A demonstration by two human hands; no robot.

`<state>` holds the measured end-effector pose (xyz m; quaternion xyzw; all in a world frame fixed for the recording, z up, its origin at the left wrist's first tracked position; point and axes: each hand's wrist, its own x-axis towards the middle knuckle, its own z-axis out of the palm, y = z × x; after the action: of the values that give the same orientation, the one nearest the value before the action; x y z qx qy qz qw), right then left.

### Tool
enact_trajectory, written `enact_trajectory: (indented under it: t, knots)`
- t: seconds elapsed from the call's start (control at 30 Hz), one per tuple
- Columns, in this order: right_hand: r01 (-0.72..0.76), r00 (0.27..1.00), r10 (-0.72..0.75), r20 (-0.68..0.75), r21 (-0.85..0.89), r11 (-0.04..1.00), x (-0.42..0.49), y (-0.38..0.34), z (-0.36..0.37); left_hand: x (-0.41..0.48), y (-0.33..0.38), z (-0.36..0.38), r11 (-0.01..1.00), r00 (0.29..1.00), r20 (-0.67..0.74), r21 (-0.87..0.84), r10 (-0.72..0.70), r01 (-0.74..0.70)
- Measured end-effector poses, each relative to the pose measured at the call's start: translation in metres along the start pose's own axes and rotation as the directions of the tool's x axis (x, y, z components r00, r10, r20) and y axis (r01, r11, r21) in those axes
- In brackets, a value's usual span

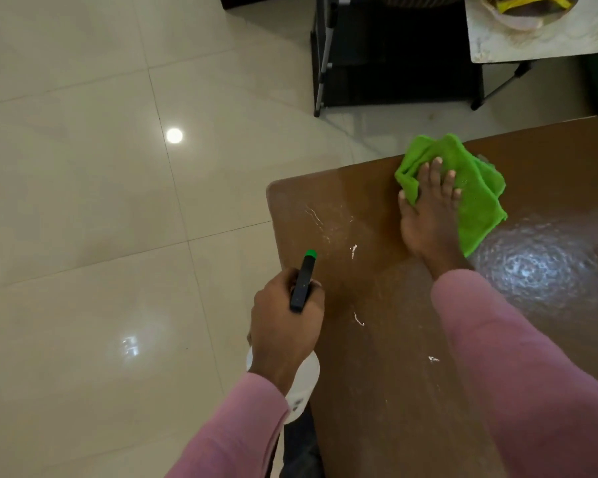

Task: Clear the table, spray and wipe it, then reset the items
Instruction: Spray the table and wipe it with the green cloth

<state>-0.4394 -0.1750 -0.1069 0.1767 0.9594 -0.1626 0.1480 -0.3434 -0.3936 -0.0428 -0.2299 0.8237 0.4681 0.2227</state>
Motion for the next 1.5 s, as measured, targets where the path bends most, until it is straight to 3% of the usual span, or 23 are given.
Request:
enact_trajectory:
  t: [0.07, 0.13, 0.2, 0.27, 0.3, 0.33, 0.4, 0.47, 0.5, 0.57, 0.7, 0.77, 0.8, 0.87, 0.97, 1.03, 1.07, 1.13, 1.2, 1.27, 1.33, 1.43, 1.5]
  knots:
    - [-0.013, 1.0, 0.014, -0.004, 0.025, 1.0, -0.002, -0.035, 0.013, 0.003, 0.001, -0.002, 1.0, 1.0, -0.009, -0.027, -0.008, 0.008]
    - [0.186, 0.983, -0.184, 0.028, -0.062, 0.981, -0.022, -0.066, 0.034, 0.007, 0.0, -0.004, 0.999, 1.0, -0.019, -0.042, 0.003, -0.004]
    - [0.461, 0.886, -0.443, 0.136, -0.168, 0.871, -0.048, -0.076, 0.047, 0.011, 0.0, -0.008, 0.999, 0.999, -0.045, -0.037, 0.014, -0.016]
    - [0.632, 0.772, -0.588, 0.241, -0.189, 0.752, -0.051, -0.06, 0.04, 0.013, -0.002, -0.014, 0.999, 0.998, -0.064, -0.034, 0.021, -0.023]
    - [0.643, 0.762, -0.598, 0.246, -0.19, 0.742, -0.044, -0.049, 0.033, 0.014, -0.004, -0.017, 1.0, 0.998, -0.065, -0.02, 0.023, -0.024]
    - [0.597, 0.8, -0.559, 0.218, -0.2, 0.777, -0.036, -0.039, 0.027, 0.014, -0.006, -0.021, 1.0, 0.998, -0.059, -0.009, 0.019, -0.019]
    - [0.347, 0.938, -0.335, 0.093, -0.171, 0.922, -0.022, -0.033, 0.015, 0.014, -0.011, -0.026, 1.0, 0.999, -0.04, -0.017, -0.002, 0.001]
    - [0.101, 0.995, -0.101, 0.005, -0.107, 0.989, -0.012, -0.056, 0.017, 0.013, -0.016, -0.03, 1.0, 0.999, -0.039, -0.022, -0.024, 0.023]
    - [0.066, 0.998, -0.067, -0.009, -0.093, 0.993, -0.012, -0.074, 0.023, 0.012, -0.019, -0.03, 0.999, 0.999, -0.037, -0.028, -0.032, 0.031]
    - [0.201, 0.979, -0.199, 0.035, -0.11, 0.973, -0.022, -0.108, 0.038, 0.009, -0.022, -0.032, 0.997, 0.998, -0.029, -0.063, -0.051, 0.049]
    - [0.651, 0.758, -0.611, 0.227, -0.206, 0.731, -0.068, -0.119, 0.061, 0.005, -0.028, -0.039, 0.998, 0.997, -0.074, -0.061, -0.038, 0.034]
    - [0.776, 0.629, -0.705, 0.326, -0.216, 0.592, -0.074, -0.095, 0.057, 0.004, -0.032, -0.044, 0.999, 0.996, -0.089, -0.036, -0.03, 0.027]
    - [0.799, 0.6, -0.72, 0.349, -0.213, 0.562, -0.073, -0.081, 0.052, 0.004, -0.033, -0.047, 0.999, 0.996, -0.09, -0.021, -0.03, 0.028]
    - [0.732, 0.679, -0.656, 0.33, -0.233, 0.641, -0.063, -0.055, 0.04, 0.002, -0.035, -0.05, 0.999, 0.995, -0.088, -0.001, -0.041, 0.041]
    - [0.436, 0.899, -0.411, 0.152, -0.215, 0.874, -0.053, -0.045, 0.029, -0.002, -0.034, -0.05, 0.999, 0.995, -0.093, -0.008, -0.033, 0.033]
    - [0.271, 0.963, -0.266, 0.054, -0.155, 0.95, -0.059, -0.067, 0.041, -0.003, -0.034, -0.048, 1.0, 0.996, -0.088, -0.011, -0.027, 0.026]
    - [0.245, 0.969, -0.242, 0.04, -0.14, 0.959, -0.067, -0.079, 0.049, -0.004, -0.034, -0.046, 1.0, 0.996, -0.087, -0.019, -0.027, 0.025]
    - [0.38, 0.924, -0.37, 0.093, -0.148, 0.913, -0.093, -0.096, 0.066, -0.005, -0.034, -0.044, 0.998, 0.996, -0.082, -0.048, -0.032, 0.028]
    - [0.616, 0.784, -0.58, 0.222, -0.153, 0.773, -0.123, -0.091, 0.075, -0.007, -0.032, -0.043, 0.997, 0.998, -0.059, -0.07, -0.021, 0.017]
    - [0.717, 0.691, -0.664, 0.286, -0.153, 0.68, -0.133, -0.07, 0.073, -0.008, -0.034, -0.045, 0.998, 0.999, -0.041, -0.055, 0.007, -0.009]
    - [0.639, 0.766, -0.598, 0.237, -0.172, 0.75, -0.122, -0.044, 0.064, -0.009, -0.036, -0.046, 0.999, 0.999, -0.042, -0.021, 0.025, -0.026]
    - [0.362, 0.93, -0.346, 0.122, -0.156, 0.919, -0.095, -0.01, 0.041, -0.011, -0.04, -0.047, 0.999, 0.998, -0.039, 0.016, 0.047, -0.046]
    - [0.219, 0.975, -0.214, 0.053, -0.102, 0.971, -0.084, -0.003, 0.032, -0.013, -0.042, -0.046, 0.998, 0.998, -0.024, 0.018, 0.053, -0.052]
